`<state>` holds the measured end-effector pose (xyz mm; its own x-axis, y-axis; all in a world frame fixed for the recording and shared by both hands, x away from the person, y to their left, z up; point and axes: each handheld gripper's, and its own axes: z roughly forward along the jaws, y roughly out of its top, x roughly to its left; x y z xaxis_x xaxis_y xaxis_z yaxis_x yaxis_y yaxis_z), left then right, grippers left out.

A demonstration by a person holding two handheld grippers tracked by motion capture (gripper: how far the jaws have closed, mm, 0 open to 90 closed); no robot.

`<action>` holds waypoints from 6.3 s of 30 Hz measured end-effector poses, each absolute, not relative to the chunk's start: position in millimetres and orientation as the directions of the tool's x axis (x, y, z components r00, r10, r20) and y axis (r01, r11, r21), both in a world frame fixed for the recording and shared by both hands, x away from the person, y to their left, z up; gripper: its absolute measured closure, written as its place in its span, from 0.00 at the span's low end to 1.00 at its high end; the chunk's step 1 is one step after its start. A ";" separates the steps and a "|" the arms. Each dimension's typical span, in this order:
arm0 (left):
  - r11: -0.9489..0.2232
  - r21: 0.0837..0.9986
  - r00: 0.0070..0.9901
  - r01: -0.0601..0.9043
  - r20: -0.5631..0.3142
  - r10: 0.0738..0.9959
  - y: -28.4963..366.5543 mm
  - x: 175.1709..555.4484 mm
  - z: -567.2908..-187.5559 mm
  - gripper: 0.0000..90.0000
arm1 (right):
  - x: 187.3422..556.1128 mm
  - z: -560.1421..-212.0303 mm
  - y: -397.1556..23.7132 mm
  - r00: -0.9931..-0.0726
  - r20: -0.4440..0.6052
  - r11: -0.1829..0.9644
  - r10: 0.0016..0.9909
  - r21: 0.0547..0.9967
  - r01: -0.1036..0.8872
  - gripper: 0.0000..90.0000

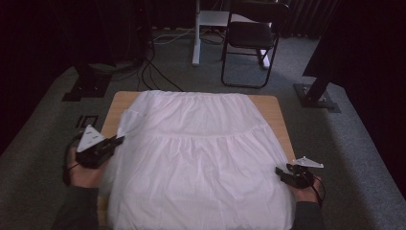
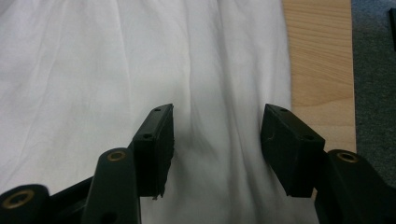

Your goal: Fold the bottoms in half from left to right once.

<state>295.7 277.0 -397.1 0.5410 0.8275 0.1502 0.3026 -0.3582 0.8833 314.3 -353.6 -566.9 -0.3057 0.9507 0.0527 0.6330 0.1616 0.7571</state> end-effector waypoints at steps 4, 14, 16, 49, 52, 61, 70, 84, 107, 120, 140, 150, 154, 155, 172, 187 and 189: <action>-0.476 0.848 0.608 0.232 0.256 0.752 219.1 306.0 -388.0 0.95 | 313.7 -567.1 -352.4 -0.304 0.045 0.166 0.952 0.757 0.632 0.49; -0.540 0.839 0.841 0.073 0.239 0.486 43.6 324.3 -395.3 0.96 | 313.3 -567.9 -352.8 -0.305 0.044 0.165 0.951 0.763 0.625 0.49; -0.538 0.841 0.853 0.058 0.238 0.464 31.4 321.3 -397.6 0.96 | 313.3 -567.8 -352.9 -0.305 0.045 0.165 0.951 0.763 0.626 0.49; -0.405 0.882 0.852 0.241 0.008 0.524 49.2 339.4 -440.4 0.54 | 300.3 -490.9 -282.0 -0.377 0.002 0.218 0.926 0.814 0.538 0.36; -0.410 0.879 0.801 0.243 0.056 0.595 78.4 334.0 -438.3 0.54 | 300.4 -479.4 -246.7 -0.465 0.008 0.255 0.885 0.827 0.500 0.36; -0.420 0.827 0.653 0.373 0.088 0.752 158.6 314.7 -474.5 0.53 | 320.5 -471.6 -145.3 -0.604 -0.038 0.376 0.796 0.813 0.444 0.22; -0.392 0.791 0.593 0.469 0.046 0.804 189.1 304.5 -508.4 0.52 | 321.5 -495.6 -86.2 -0.700 -0.088 0.503 0.709 0.759 0.414 0.14; -0.415 0.779 0.616 0.470 0.047 0.787 179.7 304.8 -516.6 0.52 | 321.5 -501.7 -112.2 -0.714 -0.060 0.514 0.697 0.736 0.440 0.91; -0.451 0.759 0.651 0.469 0.048 0.758 158.9 308.4 -521.5 0.48 | 267.1 -524.4 -344.8 -0.412 0.067 0.212 0.909 0.776 0.594 0.55; -0.454 0.729 0.661 0.512 0.003 0.751 130.3 324.0 -537.5 0.44 | 312.9 -491.0 -300.6 -0.459 0.001 0.268 0.888 0.811 0.520 0.32; -0.527 0.709 0.695 0.468 0.072 0.715 116.1 311.0 -541.5 0.99 | 351.2 -488.1 -333.9 -0.125 -0.119 0.169 0.985 0.802 0.572 0.96; -0.373 0.754 0.604 0.541 -0.040 0.796 128.1 344.6 -539.9 0.48 | 369.0 -554.4 -352.5 -0.125 0.004 0.087 0.992 0.693 0.716 0.76; -0.355 0.737 0.579 0.575 -0.060 0.813 114.8 367.7 -548.8 0.43 | 369.7 -555.5 -356.9 -0.127 0.029 0.072 0.991 0.696 0.715 0.75; -0.355 0.737 0.579 0.575 -0.060 0.813 114.8 367.7 -548.8 0.43 | 369.7 -555.5 -356.9 -0.127 0.029 0.072 0.991 0.696 0.715 0.75; -0.402 0.706 0.535 0.583 0.038 0.844 161.9 367.7 -549.4 0.96 | 342.9 -554.2 -308.7 -0.242 0.026 0.159 0.970 0.685 0.711 0.82; -0.111 0.742 0.220 0.661 -0.050 0.974 251.1 418.2 -550.9 0.96 | 414.0 -550.1 -205.9 -0.395 0.020 0.275 0.918 0.687 0.673 0.82; -0.116 0.727 0.214 0.676 -0.043 0.976 248.2 420.5 -548.4 0.93 | 424.6 -549.4 -208.2 -0.382 0.028 0.261 0.924 0.684 0.681 0.82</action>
